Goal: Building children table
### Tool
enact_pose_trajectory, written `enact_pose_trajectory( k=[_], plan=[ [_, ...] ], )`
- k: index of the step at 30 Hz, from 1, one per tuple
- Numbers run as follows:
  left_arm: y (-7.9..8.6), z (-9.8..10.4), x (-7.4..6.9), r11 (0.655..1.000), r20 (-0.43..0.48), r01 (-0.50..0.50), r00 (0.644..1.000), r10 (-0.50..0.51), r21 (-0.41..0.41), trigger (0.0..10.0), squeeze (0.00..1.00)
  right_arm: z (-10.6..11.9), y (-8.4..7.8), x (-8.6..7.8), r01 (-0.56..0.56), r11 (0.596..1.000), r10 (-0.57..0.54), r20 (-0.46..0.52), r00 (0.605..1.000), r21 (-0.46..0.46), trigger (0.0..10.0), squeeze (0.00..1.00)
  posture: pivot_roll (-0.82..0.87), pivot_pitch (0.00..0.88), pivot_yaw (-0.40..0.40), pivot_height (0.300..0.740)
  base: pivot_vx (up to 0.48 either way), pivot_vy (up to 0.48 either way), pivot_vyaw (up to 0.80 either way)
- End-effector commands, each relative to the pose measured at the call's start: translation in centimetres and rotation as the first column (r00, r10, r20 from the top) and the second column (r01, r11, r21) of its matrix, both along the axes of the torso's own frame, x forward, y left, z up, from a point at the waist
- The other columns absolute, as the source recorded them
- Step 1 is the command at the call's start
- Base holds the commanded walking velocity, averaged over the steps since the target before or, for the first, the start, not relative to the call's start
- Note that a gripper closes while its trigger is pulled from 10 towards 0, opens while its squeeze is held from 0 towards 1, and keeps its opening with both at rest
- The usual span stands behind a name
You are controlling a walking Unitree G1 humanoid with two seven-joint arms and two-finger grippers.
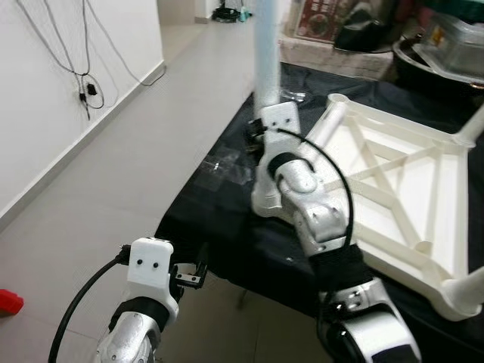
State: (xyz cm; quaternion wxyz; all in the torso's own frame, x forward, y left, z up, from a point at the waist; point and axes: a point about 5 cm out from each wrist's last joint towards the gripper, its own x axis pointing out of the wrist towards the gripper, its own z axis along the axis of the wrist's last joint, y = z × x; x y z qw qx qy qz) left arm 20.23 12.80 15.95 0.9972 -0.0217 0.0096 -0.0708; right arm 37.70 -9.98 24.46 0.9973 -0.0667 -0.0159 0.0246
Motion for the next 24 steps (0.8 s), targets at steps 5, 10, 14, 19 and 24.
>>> enact_pose_trajectory(
  k=[5, 10, 14, 19, 24],
  plan=[
    [-0.3, -0.6, 0.1, 1.000, -0.021, 0.008, 1.000, -0.008, 0.004, 10.0, 0.00, -6.0, -5.5, -0.5, 0.416, 0.901, -0.370, -0.290, 0.883, 0.118, 10.0, 0.00, 0.10, 0.187, -0.086, 0.740, 0.000, 0.000, 0.00],
    [-0.7, -0.7, 0.0, 0.999, -0.024, 0.033, 0.999, -0.032, 0.008, 10.0, 0.00, -6.3, -5.1, -0.9, 0.524, 0.810, -0.438, -0.323, 0.839, 0.262, 10.0, 0.00, 0.10, 0.190, -0.083, 0.740, 0.000, 0.000, 0.00],
    [-0.7, -0.8, -0.1, 0.999, -0.028, 0.047, 0.999, -0.046, 0.018, 10.0, 0.00, -6.1, -4.6, -1.1, 0.594, 0.758, -0.512, -0.316, 0.798, 0.271, 10.0, 0.00, 0.11, 0.190, -0.082, 0.740, 0.000, 0.000, 0.00],
    [-0.6, -0.8, -0.1, 0.999, -0.026, 0.049, 0.998, -0.048, 0.023, 10.0, 0.00, -6.0, -4.9, -1.4, 0.602, 0.781, -0.553, -0.265, 0.790, 0.166, 10.0, 0.00, 0.11, 0.194, -0.081, 0.740, 0.000, 0.000, 0.00],
    [-0.6, -0.8, 0.0, 0.998, -0.023, 0.060, 0.998, -0.059, 0.031, 10.0, 0.00, -7.5, -3.6, -1.1, 0.411, 0.907, -0.361, -0.328, 0.873, 0.095, 10.0, 0.00, 0.10, 0.195, -0.078, 0.740, 0.000, 0.000, 0.00]
  ],
)
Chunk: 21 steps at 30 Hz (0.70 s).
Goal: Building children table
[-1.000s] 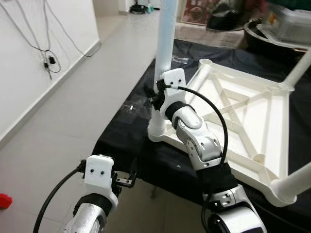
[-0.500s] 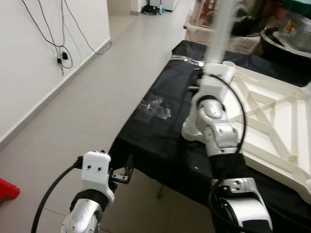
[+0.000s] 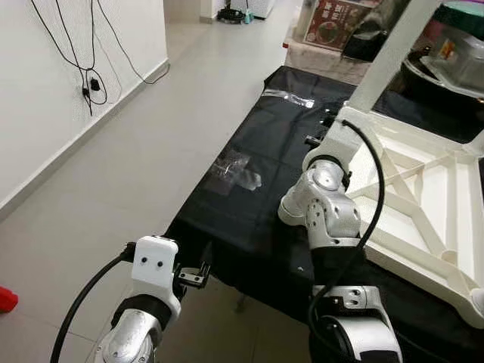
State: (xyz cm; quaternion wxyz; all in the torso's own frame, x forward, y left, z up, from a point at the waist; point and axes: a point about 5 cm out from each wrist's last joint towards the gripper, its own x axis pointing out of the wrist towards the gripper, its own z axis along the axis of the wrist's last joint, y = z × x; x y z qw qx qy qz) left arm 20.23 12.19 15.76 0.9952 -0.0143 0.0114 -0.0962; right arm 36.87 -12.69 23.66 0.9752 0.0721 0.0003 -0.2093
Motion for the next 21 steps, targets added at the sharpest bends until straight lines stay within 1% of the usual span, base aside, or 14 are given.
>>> enact_pose_trajectory(
  k=[1, 3, 5, 8, 10, 11, 12, 13, 15, 17, 18, 19, 20, 21],
  plan=[
    [-0.1, -0.6, 0.0, 1.000, -0.018, 0.012, 1.000, -0.011, 0.020, 10.0, 0.00, -7.2, -0.4, -0.3, -0.183, 0.983, 0.173, -0.324, 0.930, -0.002, 10.0, 0.00, 0.10, 0.195, -0.078, 0.740, 0.000, 0.000, 0.00],
    [-0.1, -0.6, -0.1, 1.000, -0.017, 0.013, 1.000, -0.013, 0.021, 10.0, 0.00, -8.1, 0.1, -0.5, -0.255, 0.966, 0.256, -0.359, 0.898, 0.050, 10.0, 0.00, 0.10, 0.194, -0.079, 0.740, 0.000, 0.000, 0.00],
    [-0.1, -0.6, -0.1, 1.000, -0.017, 0.013, 1.000, -0.013, 0.021, 10.0, 0.00, -8.5, 0.2, -0.6, -0.270, 0.960, 0.275, -0.380, 0.883, 0.069, 10.0, 0.00, 0.10, 0.194, -0.079, 0.740, 0.000, 0.000, 0.00],
    [-0.2, -0.6, -0.1, 1.000, -0.016, 0.013, 1.000, -0.013, 0.019, 10.0, 0.00, -9.7, 1.1, -1.1, -0.359, 0.907, 0.418, -0.390, 0.820, 0.219, 10.0, 0.00, 0.10, 0.188, -0.081, 0.740, 0.000, 0.000, 0.00],
    [-0.2, -0.6, -0.1, 1.000, -0.016, 0.013, 1.000, -0.013, 0.019, 10.0, 0.00, -9.9, 1.3, -1.2, -0.369, 0.894, 0.443, -0.384, 0.810, 0.254, 10.0, 0.00, 0.10, 0.188, -0.081, 0.740, 0.000, 0.000, 0.00],
    [-0.2, -0.6, -0.1, 1.000, -0.016, 0.013, 1.000, -0.013, 0.019, 10.0, 0.00, -10.1, 1.4, -1.4, -0.399, 0.878, 0.475, -0.386, 0.791, 0.264, 10.0, 0.00, 0.10, 0.184, -0.081, 0.740, 0.000, 0.000, 0.00],
    [-0.2, -0.6, -0.2, 1.000, -0.015, 0.014, 1.000, -0.013, 0.020, 10.0, 0.00, -10.3, 1.7, -1.5, -0.456, 0.840, 0.540, -0.377, 0.752, 0.293, 10.0, 0.00, 0.10, 0.182, -0.082, 0.740, 0.000, 0.000, 0.00],
    [-0.2, -0.6, -0.2, 1.000, -0.015, 0.014, 1.000, -0.013, 0.020, 10.0, 0.00, -10.3, 1.7, -1.5, -0.456, 0.840, 0.540, -0.377, 0.752, 0.293, 10.0, 0.00, 0.10, 0.182, -0.082, 0.740, 0.000, 0.000, 0.00],
    [-0.3, -0.6, -0.2, 1.000, -0.015, 0.014, 1.000, -0.014, 0.020, 10.0, 0.00, -10.4, 2.0, -1.6, -0.496, 0.811, 0.583, -0.371, 0.723, 0.310, 10.0, 0.00, 0.10, 0.182, -0.082, 0.740, 0.000, 0.000, 0.00],
    [-0.3, -0.5, -0.2, 1.000, -0.013, 0.015, 1.000, -0.015, 0.021, 10.0, 0.00, -10.6, 2.6, -2.0, -0.629, 0.696, 0.718, -0.330, 0.613, 0.347, 10.0, 0.00, 0.10, 0.179, -0.082, 0.740, 0.000, 0.000, 0.00],
    [-0.3, -0.5, -0.3, 1.000, -0.012, 0.016, 1.000, -0.015, 0.022, 10.0, 0.00, -10.7, 2.8, -2.4, -0.705, 0.605, 0.796, -0.298, 0.527, 0.370, 10.0, 0.00, 0.10, 0.177, -0.084, 0.740, 0.000, 0.000, 0.00],
    [-0.3, -0.5, -0.3, 1.000, -0.012, 0.016, 1.000, -0.016, 0.022, 10.0, 0.00, -10.7, 2.9, -2.7, -0.749, 0.539, 0.842, -0.276, 0.463, 0.387, 10.0, 0.00, 0.10, 0.177, -0.084, 0.740, 0.000, 0.000, 0.00],
    [-0.3, -0.5, -0.3, 1.000, -0.012, 0.016, 1.000, -0.016, 0.022, 10.0, 0.00, -10.7, 2.9, -2.7, -0.749, 0.539, 0.842, -0.276, 0.463, 0.387, 10.0, 0.00, 0.10, 0.177, -0.084, 0.740, 0.000, 0.000, 0.00],
    [-0.4, -0.5, -0.3, 1.000, -0.011, 0.017, 1.000, -0.016, 0.022, 10.0, 0.00, -10.9, 2.8, -3.2, -0.789, 0.477, 0.877, -0.275, 0.395, 0.388, 10.0, 0.00, 0.10, 0.175, -0.081, 0.740, 0.000, 0.000, 0.00]
  ],
)
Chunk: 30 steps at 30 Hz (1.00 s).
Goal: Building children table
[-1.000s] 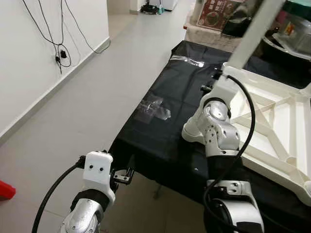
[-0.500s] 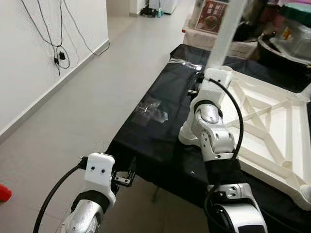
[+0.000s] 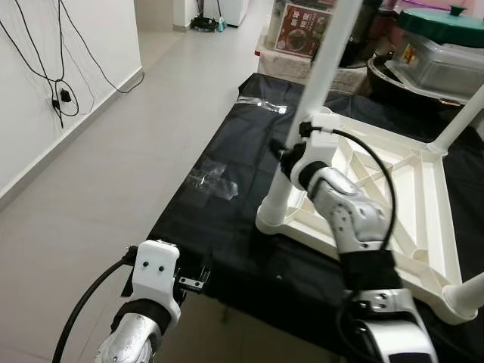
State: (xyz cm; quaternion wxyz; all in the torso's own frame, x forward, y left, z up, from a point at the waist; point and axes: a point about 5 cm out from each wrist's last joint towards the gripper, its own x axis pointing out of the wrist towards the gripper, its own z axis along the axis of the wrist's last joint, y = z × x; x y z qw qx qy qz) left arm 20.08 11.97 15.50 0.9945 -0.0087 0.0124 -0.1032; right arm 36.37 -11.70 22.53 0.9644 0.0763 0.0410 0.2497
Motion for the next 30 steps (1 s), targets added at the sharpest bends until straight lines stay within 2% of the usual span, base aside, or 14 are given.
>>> enact_pose_trajectory(
  k=[1, 2, 12, 14, 15, 16, 18, 19, 21, 22, 23, 24, 28, 30],
  plan=[
    [-0.2, -0.3, -0.2, 1.000, -0.009, 0.002, 1.000, -0.002, 0.011, 10.0, 0.00, -9.9, 1.7, -3.0, -0.208, 0.978, 0.181, -0.459, 0.870, -0.007, 10.0, 0.00, 0.10, 0.175, -0.082, 0.740, 0.000, 0.000, 0.00],
    [-0.2, -0.3, -0.2, 1.000, -0.009, 0.004, 1.000, -0.003, 0.012, 10.0, 0.00, -10.1, 1.5, -3.1, -0.247, 0.969, 0.213, -0.460, 0.862, -0.014, 10.0, 0.00, 0.10, 0.174, -0.084, 0.740, 0.000, 0.000, 0.00],
    [-0.2, -0.2, -0.2, 1.000, -0.008, 0.007, 1.000, -0.007, 0.014, 10.0, 0.00, -9.6, 0.3, -3.0, -0.369, 0.929, 0.326, -0.440, 0.837, -0.015, 10.0, 0.00, 0.11, 0.170, -0.082, 0.740, 0.000, 0.000, 0.00],
    [-0.2, -0.2, -0.1, 1.000, -0.008, 0.008, 1.000, -0.008, 0.017, 10.0, 0.00, -8.2, 0.1, -3.1, -0.460, 0.888, 0.435, -0.345, 0.832, 0.011, 10.0, 0.00, 0.11, 0.167, -0.082, 0.740, 0.000, 0.000, 0.00],
    [-0.2, -0.2, -0.1, 1.000, -0.008, 0.008, 1.000, -0.008, 0.017, 10.0, 0.00, -8.2, 0.1, -3.1, -0.460, 0.888, 0.435, -0.345, 0.832, 0.011, 10.0, 0.00, 0.11, 0.167, -0.082, 0.740, 0.000, 0.000, 0.00],
    [-0.2, -0.2, 0.0, 1.000, -0.007, 0.009, 1.000, -0.009, 0.018, 10.0, 0.00, -7.0, 0.0, -2.6, -0.456, 0.889, 0.451, -0.255, 0.855, 0.040, 10.0, 0.00, 0.11, 0.165, -0.081, 0.740, 0.000, 0.000, 0.00],
    [-0.4, -0.2, 0.0, 0.999, -0.010, 0.031, 0.999, -0.031, 0.013, 10.0, 0.00, -3.8, 0.1, -1.8, -0.424, 0.890, 0.440, -0.072, 0.895, 0.167, 10.0, 0.00, 0.12, 0.161, -0.079, 0.740, 0.000, 0.000, 0.00],
    [-0.4, -0.2, 0.0, 0.999, -0.010, 0.031, 0.999, -0.031, 0.013, 10.0, 0.00, -3.8, 0.1, -1.8, -0.424, 0.890, 0.440, -0.072, 0.895, 0.167, 10.0, 0.00, 0.12, 0.161, -0.079, 0.740, 0.000, 0.000, 0.00],
    [-0.6, -0.1, 0.1, 0.999, -0.015, 0.051, 0.999, -0.051, -0.007, 10.0, 0.00, -1.7, 0.2, -1.8, -0.441, 0.867, 0.445, 0.038, 0.895, 0.231, 10.0, 0.00, 0.12, 0.156, -0.074, 0.740, 0.000, 0.000, 0.00],
    [-0.6, -0.1, 0.1, 0.999, -0.015, 0.051, 0.999, -0.051, -0.007, 10.0, 0.00, -1.7, 0.2, -1.8, -0.441, 0.867, 0.445, 0.038, 0.895, 0.231, 10.0, 0.00, 0.12, 0.156, -0.074, 0.740, 0.000, 0.000, 0.00],
    [-0.7, 0.0, 0.2, 0.998, -0.014, 0.064, 0.998, -0.065, -0.017, 10.0, 0.00, -0.6, 0.5, -1.9, -0.456, 0.851, 0.450, 0.085, 0.889, 0.261, 10.0, 0.00, 0.12, 0.154, -0.072, 0.740, 0.000, 0.000, 0.00],
    [-0.8, 0.1, 0.4, 0.997, -0.010, 0.079, 0.997, -0.079, -0.019, 10.0, 1.00, 0.5, 0.8, -2.2, -0.485, 0.824, 0.466, 0.138, 0.874, 0.292, 10.0, 0.00, 0.12, 0.152, -0.072, 0.740, 0.000, 0.000, 0.00],
    [-1.2, 0.6, 1.1, 0.990, 0.017, 0.139, 0.990, -0.139, 0.015, 10.0, 1.00, 2.5, 2.0, -3.6, -0.586, 0.737, 0.545, 0.217, 0.810, 0.337, 10.0, 0.00, 0.12, 0.140, -0.068, 0.740, 0.000, 0.000, 0.00],
    [-1.2, 0.6, 1.1, 0.990, 0.017, 0.139, 0.990, -0.139, 0.015, 10.0, 1.00, 2.5, 2.0, -3.6, -0.586, 0.737, 0.545, 0.217, 0.810, 0.337, 10.0, 0.00, 0.12, 0.140, -0.068, 0.740, 0.000, 0.000, 0.00]
  ],
)
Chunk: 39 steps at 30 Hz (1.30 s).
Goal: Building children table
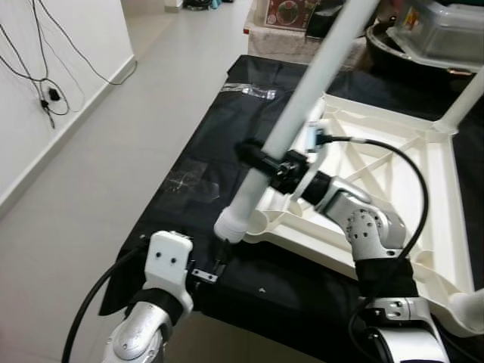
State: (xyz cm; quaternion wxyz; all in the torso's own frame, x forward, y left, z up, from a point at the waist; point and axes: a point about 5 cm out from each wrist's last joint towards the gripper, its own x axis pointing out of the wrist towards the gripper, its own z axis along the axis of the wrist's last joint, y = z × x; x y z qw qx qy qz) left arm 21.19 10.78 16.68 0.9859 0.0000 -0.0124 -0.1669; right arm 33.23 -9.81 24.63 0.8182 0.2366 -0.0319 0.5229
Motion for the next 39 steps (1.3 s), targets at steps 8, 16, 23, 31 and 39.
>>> enact_pose_trajectory(
  k=[8, 16, 23, 31, 39],
  plan=[
    [-0.5, -0.7, 1.6, 0.998, -0.049, 0.051, 0.998, -0.048, 0.043, 10.0, 0.00, 0.3, 1.7, -2.3, -0.140, 0.990, 0.139, 0.062, 0.988, 0.008, 10.0, 0.00, 0.11, 0.130, -0.059, 0.740, 0.000, 0.000, 0.00],
    [-2.8, -0.8, 4.2, 0.975, -0.095, 0.215, 0.971, -0.220, -0.053, 10.0, 0.00, -0.7, 3.1, -4.0, -0.215, 0.976, 0.216, 0.051, 0.975, -0.021, 10.0, 0.00, 0.11, 0.129, -0.053, 0.740, 0.000, 0.000, 0.00],
    [-4.3, -1.1, 4.1, 0.952, -0.128, 0.295, 0.944, -0.303, -0.079, 10.0, 0.00, -1.1, 3.4, -4.2, -0.208, 0.976, 0.212, 0.062, 0.975, -0.070, 10.0, 0.00, 0.11, 0.131, -0.051, 0.740, 0.000, 0.000, 0.00],
    [-5.9, -1.4, 2.9, 0.893, -0.169, 0.449, 0.880, -0.443, -0.001, 10.0, 0.00, -1.8, 3.8, -3.9, -0.150, 0.976, 0.167, 0.099, 0.981, -0.159, 10.0, 0.00, 0.11, 0.134, -0.051, 0.740, 0.000, 0.000, 0.00],
    [-4.1, -1.1, 4.4, 0.930, -0.128, 0.354, 0.931, -0.341, 0.100, 10.0, 0.00, -1.7, 3.6, -4.3, -0.195, 0.956, 0.225, 0.122, 0.967, -0.218, 10.0, 0.00, 0.10, 0.130, -0.051, 0.740, 0.000, 0.000, 0.00]
  ],
)
